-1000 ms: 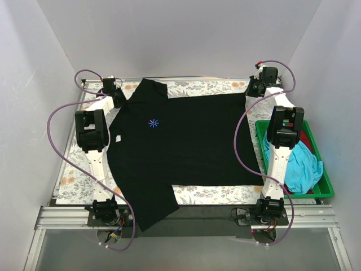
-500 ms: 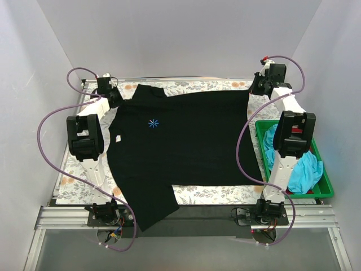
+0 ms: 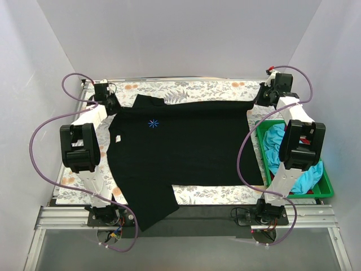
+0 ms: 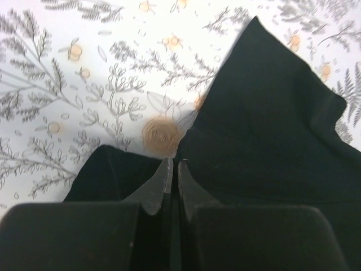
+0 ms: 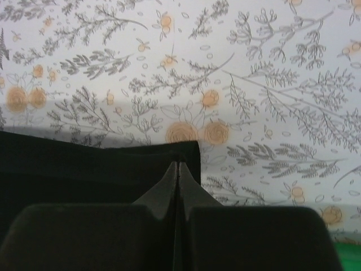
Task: Fold and stack the t-shirts
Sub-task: Fold the tshirt
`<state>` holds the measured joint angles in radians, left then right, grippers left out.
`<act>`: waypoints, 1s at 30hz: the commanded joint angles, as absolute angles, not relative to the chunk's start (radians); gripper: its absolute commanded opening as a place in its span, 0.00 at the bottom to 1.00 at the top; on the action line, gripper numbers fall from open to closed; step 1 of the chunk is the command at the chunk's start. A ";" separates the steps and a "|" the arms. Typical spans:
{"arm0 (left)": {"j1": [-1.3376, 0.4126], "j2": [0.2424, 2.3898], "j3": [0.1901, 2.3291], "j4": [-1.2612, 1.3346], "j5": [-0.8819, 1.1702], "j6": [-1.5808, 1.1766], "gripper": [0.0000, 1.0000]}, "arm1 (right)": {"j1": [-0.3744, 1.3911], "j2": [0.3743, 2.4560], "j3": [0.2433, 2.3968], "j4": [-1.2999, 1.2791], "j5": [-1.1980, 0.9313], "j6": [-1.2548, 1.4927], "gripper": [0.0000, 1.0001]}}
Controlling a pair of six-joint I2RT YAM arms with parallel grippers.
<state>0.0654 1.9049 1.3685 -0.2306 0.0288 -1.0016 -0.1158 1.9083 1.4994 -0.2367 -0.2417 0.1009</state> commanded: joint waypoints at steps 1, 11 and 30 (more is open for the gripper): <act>0.078 1.790 1.333 -0.256 -0.023 -1.002 0.00 | -0.140 1.826 1.442 -0.225 -0.206 0.086 0.01; 0.078 1.697 1.224 -0.304 -0.037 -1.046 0.00 | -0.149 1.743 1.324 -0.224 -0.164 0.110 0.01; 0.078 1.689 1.088 -0.295 -0.078 -1.115 0.00 | -0.149 1.716 1.167 -0.218 -0.144 0.160 0.01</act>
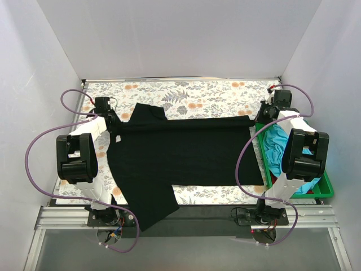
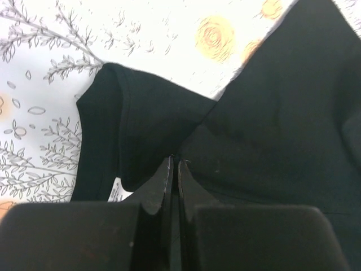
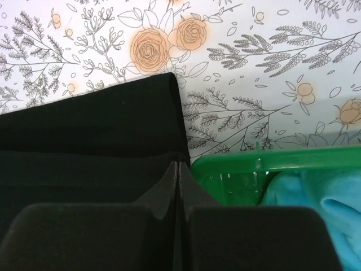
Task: Fold and stack the t-shirts
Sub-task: Fold the tshirt
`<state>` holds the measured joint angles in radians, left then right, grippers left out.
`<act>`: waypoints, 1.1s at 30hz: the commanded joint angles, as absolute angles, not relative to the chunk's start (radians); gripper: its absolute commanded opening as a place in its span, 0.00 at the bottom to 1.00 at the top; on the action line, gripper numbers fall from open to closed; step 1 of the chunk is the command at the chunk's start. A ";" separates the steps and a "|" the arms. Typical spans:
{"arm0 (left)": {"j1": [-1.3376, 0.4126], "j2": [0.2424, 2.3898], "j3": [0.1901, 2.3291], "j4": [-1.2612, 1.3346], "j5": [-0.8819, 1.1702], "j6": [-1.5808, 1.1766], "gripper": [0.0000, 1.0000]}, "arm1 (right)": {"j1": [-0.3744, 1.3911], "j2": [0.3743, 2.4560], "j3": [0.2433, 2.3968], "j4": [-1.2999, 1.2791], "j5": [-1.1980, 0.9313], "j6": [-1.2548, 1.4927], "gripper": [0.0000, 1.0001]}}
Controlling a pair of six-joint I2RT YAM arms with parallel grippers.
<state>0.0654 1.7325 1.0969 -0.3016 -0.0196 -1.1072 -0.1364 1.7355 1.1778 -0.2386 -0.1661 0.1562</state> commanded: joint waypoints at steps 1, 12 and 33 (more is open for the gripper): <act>0.078 1.690 1.085 -0.296 -0.080 -1.117 0.00 | -0.149 1.717 1.163 -0.216 -0.156 0.160 0.01; 0.077 1.675 1.048 -0.296 -0.075 -1.163 0.10 | -0.147 1.704 1.121 -0.216 -0.196 0.164 0.01; 0.014 1.463 1.049 -0.342 -0.031 -1.261 0.83 | 0.077 1.567 1.126 -0.219 -0.256 0.170 0.45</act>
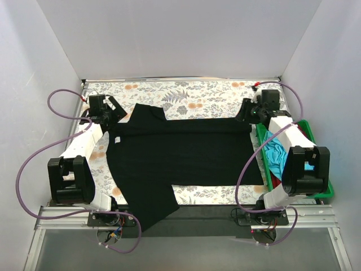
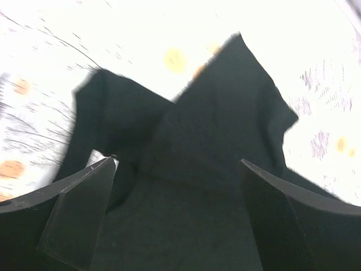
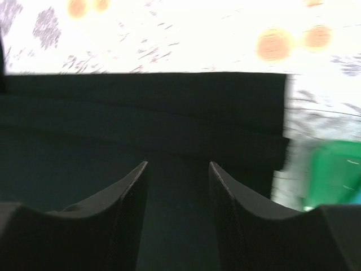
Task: Fold and stack the t-shirts
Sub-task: Fold the tshirt
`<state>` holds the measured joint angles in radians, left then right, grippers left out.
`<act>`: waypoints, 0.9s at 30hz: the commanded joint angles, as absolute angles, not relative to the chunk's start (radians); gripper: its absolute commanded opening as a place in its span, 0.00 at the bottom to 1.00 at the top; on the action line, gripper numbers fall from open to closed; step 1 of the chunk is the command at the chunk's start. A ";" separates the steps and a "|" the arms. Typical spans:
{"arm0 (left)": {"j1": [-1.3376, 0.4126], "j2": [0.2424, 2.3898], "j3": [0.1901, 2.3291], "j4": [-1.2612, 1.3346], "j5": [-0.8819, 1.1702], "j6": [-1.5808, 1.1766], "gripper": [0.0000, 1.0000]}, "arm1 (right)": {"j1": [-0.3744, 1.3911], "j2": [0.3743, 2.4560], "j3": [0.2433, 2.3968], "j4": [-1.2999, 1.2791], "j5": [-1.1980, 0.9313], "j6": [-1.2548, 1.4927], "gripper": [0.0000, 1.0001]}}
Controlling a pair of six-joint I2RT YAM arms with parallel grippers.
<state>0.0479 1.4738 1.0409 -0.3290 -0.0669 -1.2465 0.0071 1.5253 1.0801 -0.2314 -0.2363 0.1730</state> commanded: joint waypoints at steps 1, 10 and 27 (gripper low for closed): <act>-0.026 1.482 1.049 -0.336 -0.028 -1.261 0.83 | 0.103 1.587 1.141 -0.219 -0.267 0.173 0.45; -0.189 1.664 1.235 -0.304 -0.074 -1.290 0.77 | 0.199 1.732 1.187 -0.190 -0.265 0.193 0.44; -0.278 2.186 1.689 -0.304 -0.245 -1.305 0.51 | 0.347 1.575 1.002 -0.187 -0.245 0.173 0.47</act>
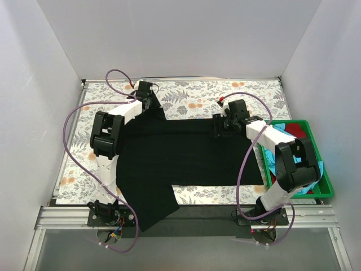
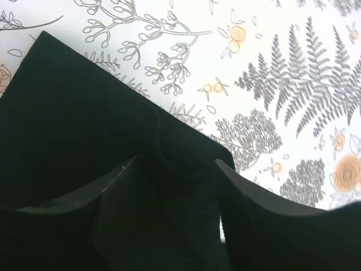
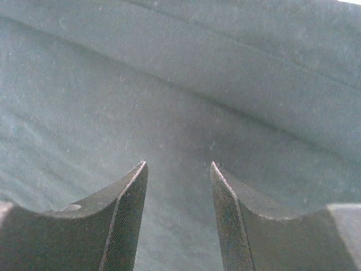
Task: Fold and stack the t-shirts
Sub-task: Fold the tshirt
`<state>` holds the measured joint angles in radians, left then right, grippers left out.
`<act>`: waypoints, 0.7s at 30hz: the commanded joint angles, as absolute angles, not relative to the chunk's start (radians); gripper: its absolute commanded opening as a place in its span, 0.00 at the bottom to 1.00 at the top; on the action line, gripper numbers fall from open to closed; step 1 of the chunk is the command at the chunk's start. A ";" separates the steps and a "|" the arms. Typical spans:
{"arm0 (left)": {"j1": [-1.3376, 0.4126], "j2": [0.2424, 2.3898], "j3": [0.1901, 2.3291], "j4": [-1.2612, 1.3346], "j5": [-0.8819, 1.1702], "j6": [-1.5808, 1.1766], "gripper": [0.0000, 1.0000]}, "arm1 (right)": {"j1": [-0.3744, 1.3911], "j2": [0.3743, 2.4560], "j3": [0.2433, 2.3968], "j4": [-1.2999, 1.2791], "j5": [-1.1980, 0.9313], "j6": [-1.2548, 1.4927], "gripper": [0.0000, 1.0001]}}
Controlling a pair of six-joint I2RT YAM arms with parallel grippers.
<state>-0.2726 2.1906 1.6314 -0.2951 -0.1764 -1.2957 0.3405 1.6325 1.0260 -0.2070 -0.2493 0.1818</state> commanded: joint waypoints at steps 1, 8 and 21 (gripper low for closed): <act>-0.278 2.201 1.695 -0.305 -0.247 -1.304 0.49 | 0.347 1.566 0.996 -0.186 -0.242 0.173 0.47; -0.279 2.237 1.714 -0.304 -0.245 -1.301 0.20 | 0.348 1.516 0.960 -0.187 -0.238 0.170 0.48; -0.324 1.798 1.336 -0.338 -0.200 -1.435 0.00 | 0.350 1.468 0.954 -0.187 -0.232 0.164 0.48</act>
<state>-0.3122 1.9831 1.4120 -0.3283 -0.2195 -1.3499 0.3428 1.5085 0.9588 -0.2070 -0.2356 0.1776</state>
